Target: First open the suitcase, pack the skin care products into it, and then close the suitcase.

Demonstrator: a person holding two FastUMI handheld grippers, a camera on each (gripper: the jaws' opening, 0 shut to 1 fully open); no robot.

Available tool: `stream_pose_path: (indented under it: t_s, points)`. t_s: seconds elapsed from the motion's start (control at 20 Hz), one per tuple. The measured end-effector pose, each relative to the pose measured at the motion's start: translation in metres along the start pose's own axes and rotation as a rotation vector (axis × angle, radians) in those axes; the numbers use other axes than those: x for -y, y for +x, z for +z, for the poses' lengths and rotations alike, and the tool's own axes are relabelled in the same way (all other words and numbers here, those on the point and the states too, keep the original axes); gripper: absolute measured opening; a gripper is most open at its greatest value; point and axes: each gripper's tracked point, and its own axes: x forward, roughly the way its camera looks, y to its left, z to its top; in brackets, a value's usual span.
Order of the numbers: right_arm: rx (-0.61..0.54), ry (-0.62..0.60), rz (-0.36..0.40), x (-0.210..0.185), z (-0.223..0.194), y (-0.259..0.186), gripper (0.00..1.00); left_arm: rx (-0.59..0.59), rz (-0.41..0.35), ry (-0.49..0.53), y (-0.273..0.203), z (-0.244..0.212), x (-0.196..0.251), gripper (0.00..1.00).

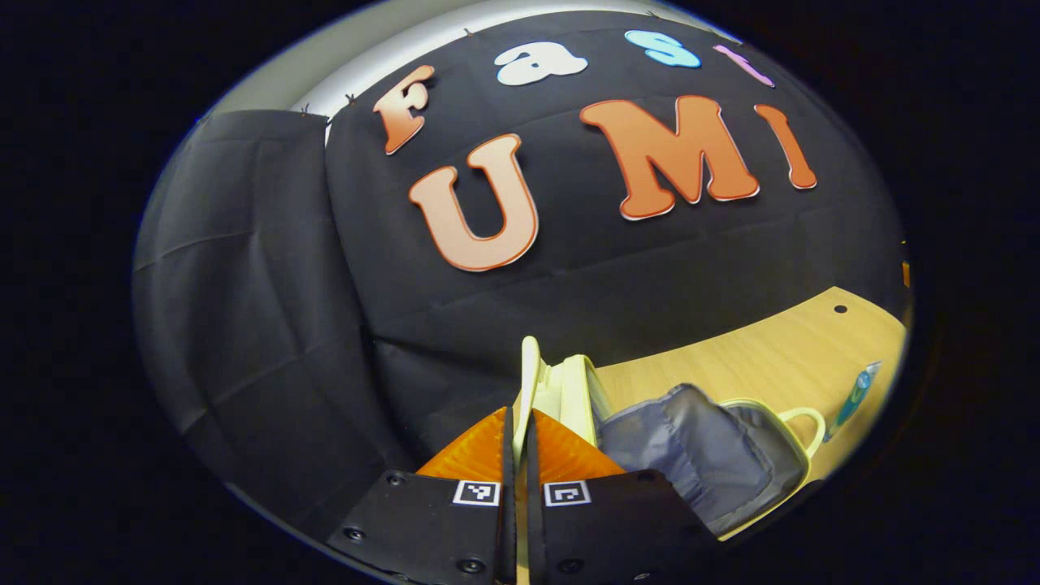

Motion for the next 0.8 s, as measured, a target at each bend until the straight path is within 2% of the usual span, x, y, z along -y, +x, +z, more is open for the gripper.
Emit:
stream_pose_path:
  t_s: [0.2, 0.5, 0.75, 0.8]
  points:
    - [-0.034, -0.017, -0.003, -0.024, -0.006, 0.008, 0.95, -0.075, 0.019, -0.123, 0.022, -0.043, -0.044, 0.06]
    - [-0.063, -0.013, -0.019, -0.057, -0.008, 0.024, 0.95, -0.223, 0.048, -0.178, 0.065, -0.122, -0.088, 0.05]
    - [-0.088, -0.007, -0.039, -0.069, -0.010, 0.030, 0.95, -0.327, 0.032, -0.237, 0.089, -0.182, -0.093, 0.06]
    - [-0.093, -0.005, -0.044, -0.070, -0.010, 0.031, 0.95, -0.332, 0.074, -0.231, 0.090, -0.186, -0.100, 0.06]
